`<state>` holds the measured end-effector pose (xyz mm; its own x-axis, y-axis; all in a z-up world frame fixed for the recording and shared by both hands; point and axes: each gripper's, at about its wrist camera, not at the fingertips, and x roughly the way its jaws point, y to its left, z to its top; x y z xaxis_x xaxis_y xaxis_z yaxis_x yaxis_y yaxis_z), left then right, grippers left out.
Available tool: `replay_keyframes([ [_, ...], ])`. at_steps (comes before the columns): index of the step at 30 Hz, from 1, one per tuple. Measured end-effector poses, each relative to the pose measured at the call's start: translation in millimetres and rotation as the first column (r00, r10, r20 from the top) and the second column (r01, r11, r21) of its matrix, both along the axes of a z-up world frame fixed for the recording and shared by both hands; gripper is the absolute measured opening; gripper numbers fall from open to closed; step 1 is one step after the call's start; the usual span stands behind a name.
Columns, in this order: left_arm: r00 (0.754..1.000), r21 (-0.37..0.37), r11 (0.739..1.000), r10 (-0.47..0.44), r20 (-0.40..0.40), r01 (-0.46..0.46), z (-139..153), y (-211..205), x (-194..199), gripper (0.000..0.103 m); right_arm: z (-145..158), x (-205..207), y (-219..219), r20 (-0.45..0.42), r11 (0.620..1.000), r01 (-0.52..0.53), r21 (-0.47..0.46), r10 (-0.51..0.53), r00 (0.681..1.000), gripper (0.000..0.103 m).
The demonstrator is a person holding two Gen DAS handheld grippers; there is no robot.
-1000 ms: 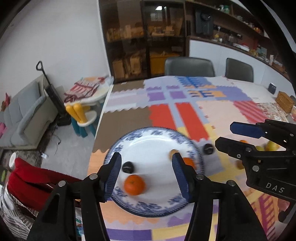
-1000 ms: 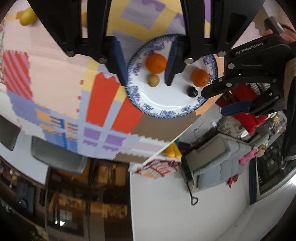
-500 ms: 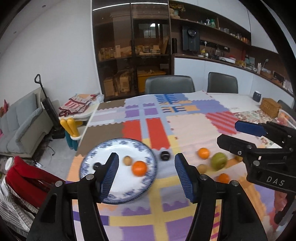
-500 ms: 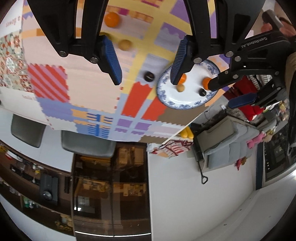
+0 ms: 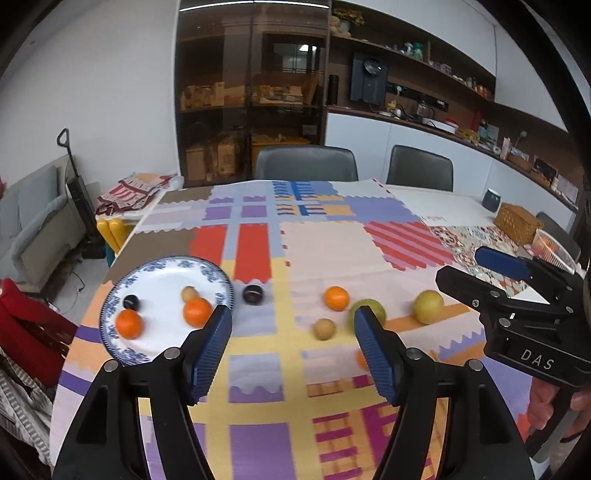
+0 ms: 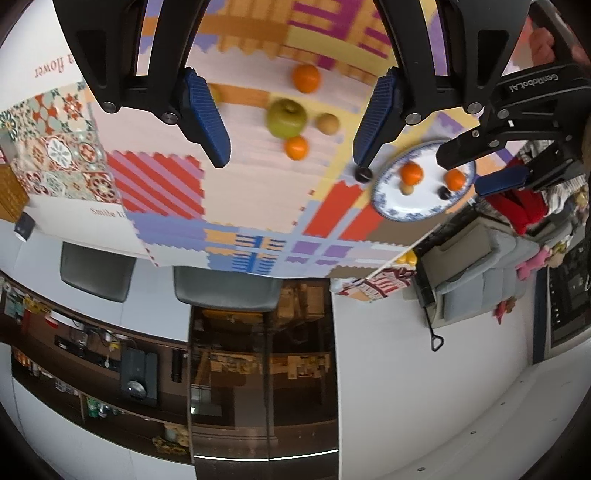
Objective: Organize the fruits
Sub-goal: 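Lift both open tools off the plate and move toward the remaining fruit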
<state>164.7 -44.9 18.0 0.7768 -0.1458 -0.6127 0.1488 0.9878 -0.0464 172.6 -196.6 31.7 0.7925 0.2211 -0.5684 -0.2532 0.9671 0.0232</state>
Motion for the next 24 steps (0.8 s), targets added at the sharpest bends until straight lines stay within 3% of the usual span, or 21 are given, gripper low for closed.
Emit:
replay_keyframes([
  [7, 0.999, 0.031, 0.999, -0.04, -0.013, 0.04, -12.1, -34.7, -2.1, 0.075, -14.6, -4.5, -35.5, -0.013, 0.999, 0.026, -0.023, -0.026, 1.0, 0.07],
  [24, 0.984, 0.057, 0.992, -0.099, -0.146, 0.109, -73.4, -75.3, 23.1, 0.075, -74.7, 19.7, -76.8, -0.15, 0.994, 0.03, -0.109, -0.046, 0.988, 0.07],
])
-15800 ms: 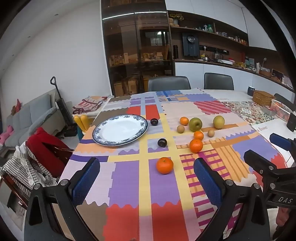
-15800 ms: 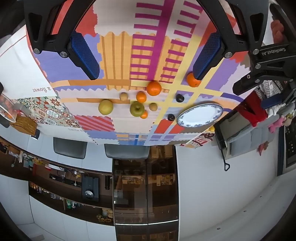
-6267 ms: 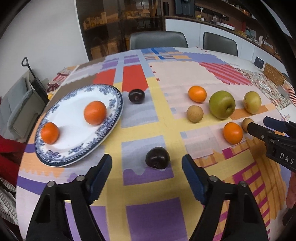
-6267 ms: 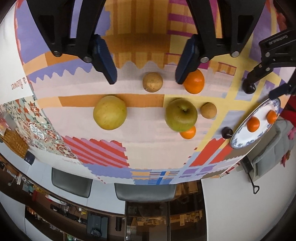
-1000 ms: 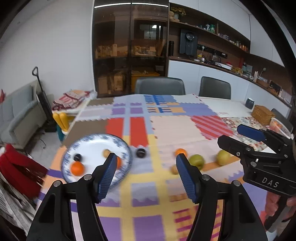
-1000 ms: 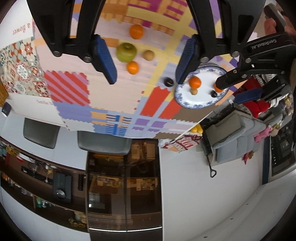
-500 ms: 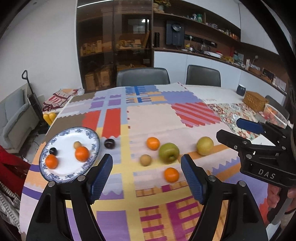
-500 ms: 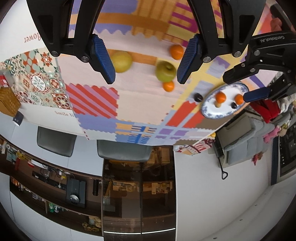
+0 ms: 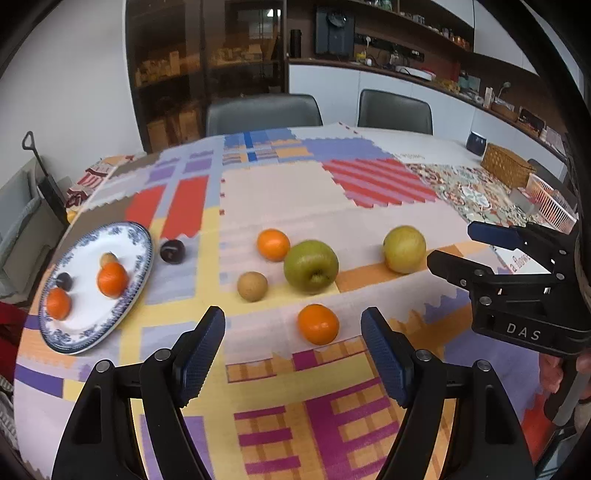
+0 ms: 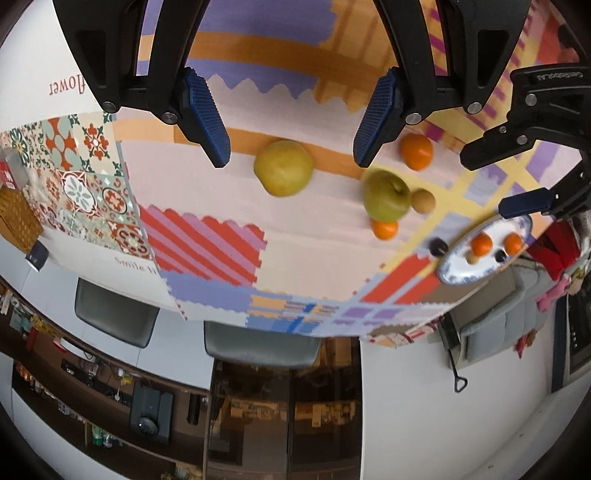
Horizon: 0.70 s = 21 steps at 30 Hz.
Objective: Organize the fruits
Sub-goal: 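Lift both open tools off the plate and move toward the remaining fruit, then grasp an orange with the left tool while the right tool grasps the yellow pear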
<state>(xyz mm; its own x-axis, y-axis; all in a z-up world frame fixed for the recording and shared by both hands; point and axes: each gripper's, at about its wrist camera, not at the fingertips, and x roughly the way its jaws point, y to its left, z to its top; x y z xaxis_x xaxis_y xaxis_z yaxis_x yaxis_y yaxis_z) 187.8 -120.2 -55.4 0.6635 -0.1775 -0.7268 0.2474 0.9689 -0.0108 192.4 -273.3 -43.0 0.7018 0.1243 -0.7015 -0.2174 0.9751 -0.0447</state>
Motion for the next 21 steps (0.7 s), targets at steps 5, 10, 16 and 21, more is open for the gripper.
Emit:
replay_keyframes([
  [5, 0.999, 0.004, 1.0, -0.012, -0.043, 0.012, -15.8, -6.9, 11.8, 0.075, -15.6, 12.9, -3.9, -0.04, 1.0, 0.0, -0.005, 0.0, 0.999, 0.07],
  [10, 0.995, -0.004, 1.0, -0.019, -0.102, 0.019, -31.6, -12.1, 22.8, 0.075, -29.4, 28.1, -11.0, -0.08, 1.0, 0.021, 0.012, -0.02, 0.997, 0.07],
  [16, 0.989, -0.012, 1.0, -0.029, -0.145, 0.028, -41.8, -16.7, 31.5, 0.069, -42.9, 43.7, -13.3, -0.123, 0.999, 0.029, 0.035, -0.024, 0.992, 0.07],
  [21, 0.984, -0.037, 0.999, -0.025, -0.177, 0.019, -47.6, -14.9, 38.2, 0.058, -48.8, 52.8, -8.6, -0.134, 0.999, 0.015, 0.046, -0.009, 0.991, 0.07],
])
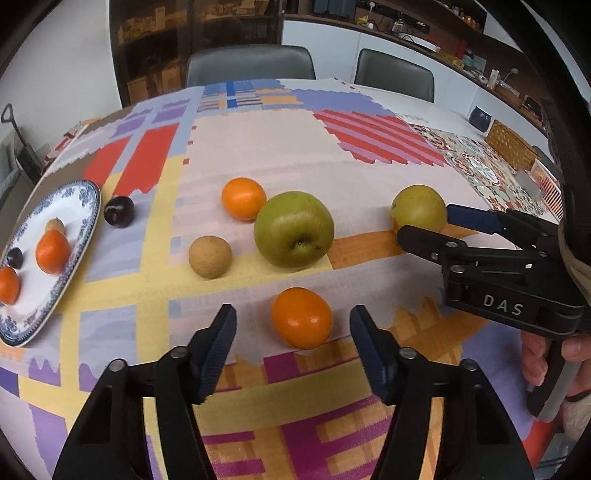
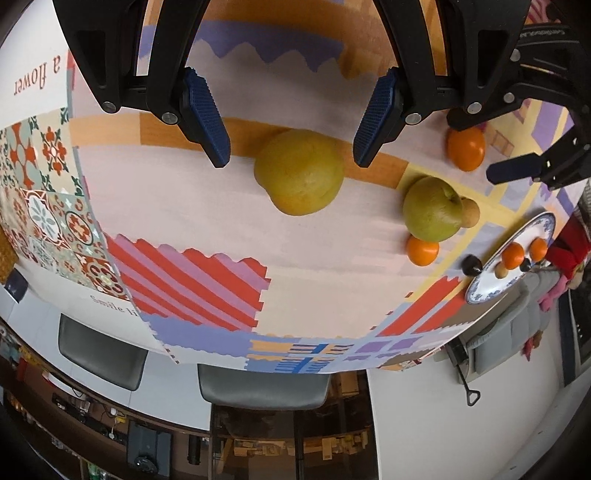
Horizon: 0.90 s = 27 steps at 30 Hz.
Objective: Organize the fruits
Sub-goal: 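Grasp an orange with the left tool while the right tool grasps the yellow pear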
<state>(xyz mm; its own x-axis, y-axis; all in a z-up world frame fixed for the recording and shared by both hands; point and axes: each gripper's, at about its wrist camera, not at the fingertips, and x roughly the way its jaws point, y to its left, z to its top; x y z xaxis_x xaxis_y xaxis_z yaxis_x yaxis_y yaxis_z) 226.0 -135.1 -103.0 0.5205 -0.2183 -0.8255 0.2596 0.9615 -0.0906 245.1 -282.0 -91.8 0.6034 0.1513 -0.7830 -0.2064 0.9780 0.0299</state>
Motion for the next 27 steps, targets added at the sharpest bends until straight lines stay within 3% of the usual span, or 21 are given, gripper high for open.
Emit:
replay_keyframes([
  [6, 1.0, -0.018, 1.0, -0.012, -0.025, 0.012, -4.1, 1.2, 4.0, 0.042, -8.0, 7.5, 4.7, -0.02, 1.0, -0.006, -0.002, 0.006, 1.0, 0.068],
  [11, 0.999, -0.034, 0.999, -0.028, -0.03, 0.027, -3.5, 0.7, 4.6, 0.034, -12.1, 9.7, 5.9, -0.036, 1.0, -0.008, 0.006, 0.008, 0.999, 0.054],
  [27, 0.999, -0.026, 0.999, -0.035, 0.014, 0.035, 5.9, 6.8, -0.1, 0.033, -3.8, -7.9, 8.0, 0.011, 0.999, 0.03, 0.038, -0.03, 0.999, 0.052],
])
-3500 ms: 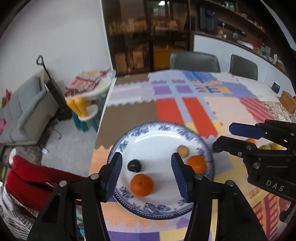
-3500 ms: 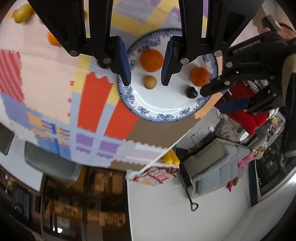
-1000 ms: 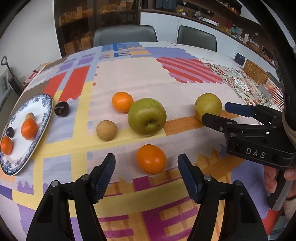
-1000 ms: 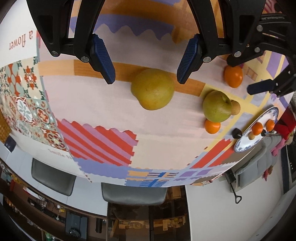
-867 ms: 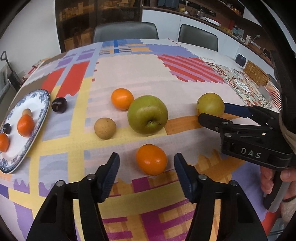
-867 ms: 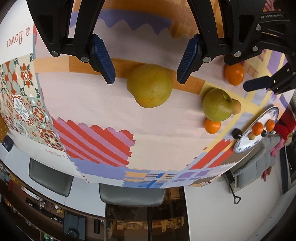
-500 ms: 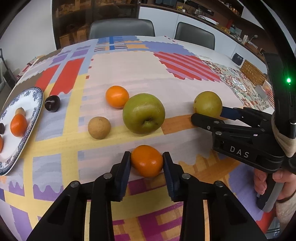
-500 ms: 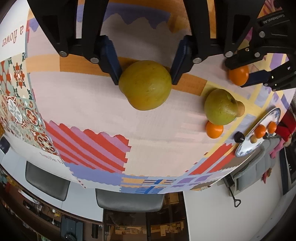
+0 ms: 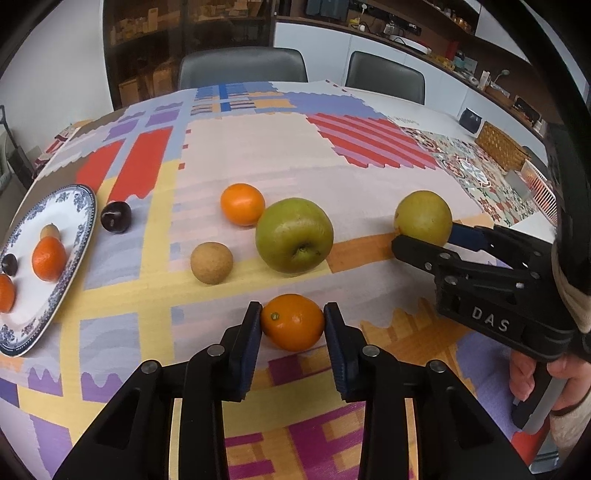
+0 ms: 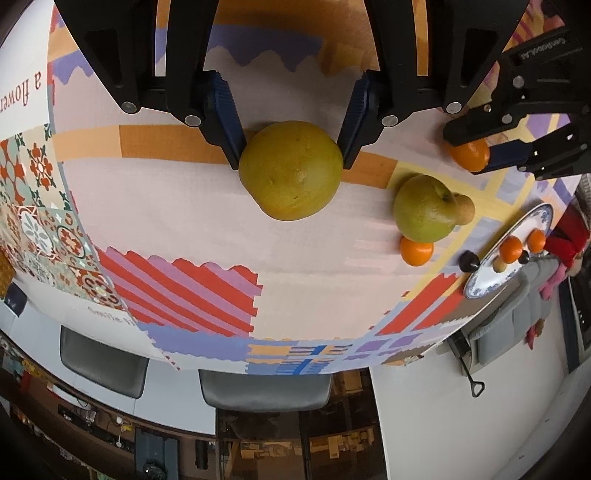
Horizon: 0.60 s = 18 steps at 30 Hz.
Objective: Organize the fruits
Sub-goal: 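Carry the orange and the yellow pear over the plate with both tools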
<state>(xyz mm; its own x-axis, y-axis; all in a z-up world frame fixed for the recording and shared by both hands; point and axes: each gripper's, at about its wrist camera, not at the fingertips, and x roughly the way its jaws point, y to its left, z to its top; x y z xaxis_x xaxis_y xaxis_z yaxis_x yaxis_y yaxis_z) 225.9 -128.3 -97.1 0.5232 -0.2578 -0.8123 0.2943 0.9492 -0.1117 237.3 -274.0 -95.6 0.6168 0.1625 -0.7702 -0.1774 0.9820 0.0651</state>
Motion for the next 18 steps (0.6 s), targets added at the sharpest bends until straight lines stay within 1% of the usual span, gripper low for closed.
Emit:
replay_keyframes([
  [6, 1.0, 0.0, 1.0, 0.013, 0.028, -0.013, 9.8, 8.7, -4.2, 0.033, 10.3, -13.5, 5.3, 0.025, 1.0, -0.01, 0.024, 0.01, 1.0, 0.051],
  [12, 0.997, 0.004, 1.0, 0.028, 0.071, -0.029, 25.3, 21.5, -11.9, 0.033, 31.8, -29.8, 21.6, 0.073, 0.998, -0.054, 0.04, 0.051, 0.996, 0.051],
  [18, 0.992, -0.011, 0.999, 0.045, 0.122, -0.044, 43.2, 41.3, -23.3, 0.033, 52.0, -40.3, 42.1, 0.116, 0.994, -0.096, 0.057, 0.089, 0.989, 0.052],
])
